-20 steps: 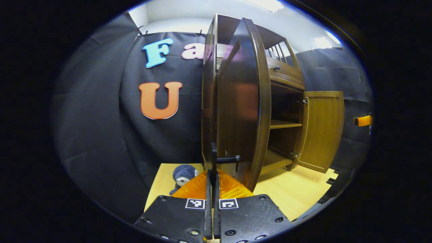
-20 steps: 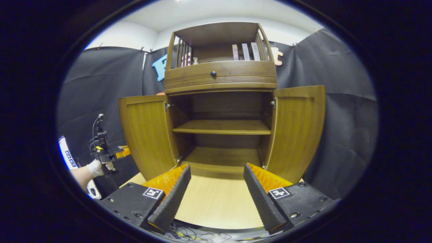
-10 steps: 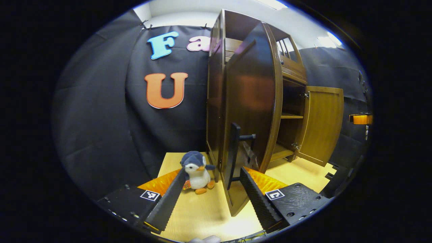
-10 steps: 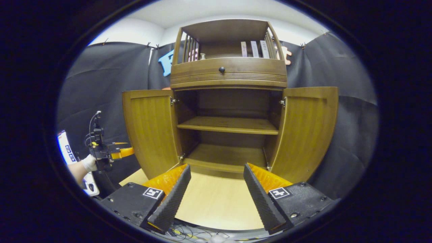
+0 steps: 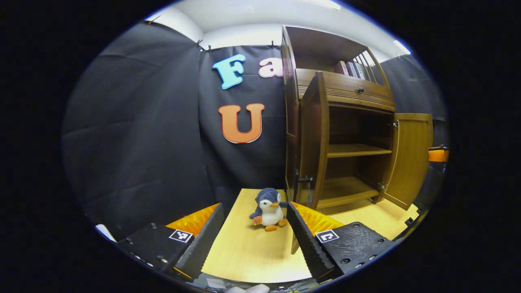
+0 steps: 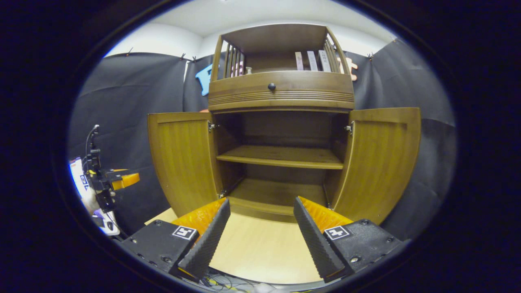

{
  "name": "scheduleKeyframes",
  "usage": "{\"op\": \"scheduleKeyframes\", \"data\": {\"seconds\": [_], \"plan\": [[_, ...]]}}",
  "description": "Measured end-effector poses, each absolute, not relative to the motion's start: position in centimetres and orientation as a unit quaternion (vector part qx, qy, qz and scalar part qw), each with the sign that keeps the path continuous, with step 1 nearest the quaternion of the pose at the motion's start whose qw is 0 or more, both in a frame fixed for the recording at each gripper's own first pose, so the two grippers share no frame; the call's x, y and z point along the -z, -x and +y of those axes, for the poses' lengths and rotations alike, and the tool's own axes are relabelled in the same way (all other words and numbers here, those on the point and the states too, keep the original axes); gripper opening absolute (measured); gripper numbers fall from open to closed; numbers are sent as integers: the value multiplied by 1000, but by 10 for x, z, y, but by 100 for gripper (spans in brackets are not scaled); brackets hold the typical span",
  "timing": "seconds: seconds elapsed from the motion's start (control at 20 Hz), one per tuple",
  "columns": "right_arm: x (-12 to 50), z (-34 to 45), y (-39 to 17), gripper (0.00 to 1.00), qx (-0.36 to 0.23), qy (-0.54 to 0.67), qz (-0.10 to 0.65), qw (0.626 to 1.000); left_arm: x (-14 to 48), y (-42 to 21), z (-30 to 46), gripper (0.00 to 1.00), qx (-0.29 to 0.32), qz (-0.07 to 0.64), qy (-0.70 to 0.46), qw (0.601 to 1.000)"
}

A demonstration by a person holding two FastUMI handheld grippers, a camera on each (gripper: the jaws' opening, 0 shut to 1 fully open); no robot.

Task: Open the right door of the double-door shoe cabinet with the right hand, and open the left door with the left hand.

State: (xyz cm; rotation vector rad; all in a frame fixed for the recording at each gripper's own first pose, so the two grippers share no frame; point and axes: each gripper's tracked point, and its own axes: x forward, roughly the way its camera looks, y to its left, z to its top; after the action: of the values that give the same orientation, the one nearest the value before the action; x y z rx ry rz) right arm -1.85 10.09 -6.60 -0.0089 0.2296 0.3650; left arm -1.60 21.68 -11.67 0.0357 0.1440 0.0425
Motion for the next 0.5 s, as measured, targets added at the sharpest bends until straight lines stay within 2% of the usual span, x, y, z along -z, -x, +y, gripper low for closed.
{"op": "scheduleKeyframes", "data": {"seconds": [0.3, 0.5], "plan": [[48, 57, 3, 99, -175, -8, 94, 980, 56, 19, 117, 94, -31, 40, -41, 998], [36, 16, -12, 99, -156, -18, 83, 984, 39, 10, 45, 94, -35, 34, -51, 998]]}}
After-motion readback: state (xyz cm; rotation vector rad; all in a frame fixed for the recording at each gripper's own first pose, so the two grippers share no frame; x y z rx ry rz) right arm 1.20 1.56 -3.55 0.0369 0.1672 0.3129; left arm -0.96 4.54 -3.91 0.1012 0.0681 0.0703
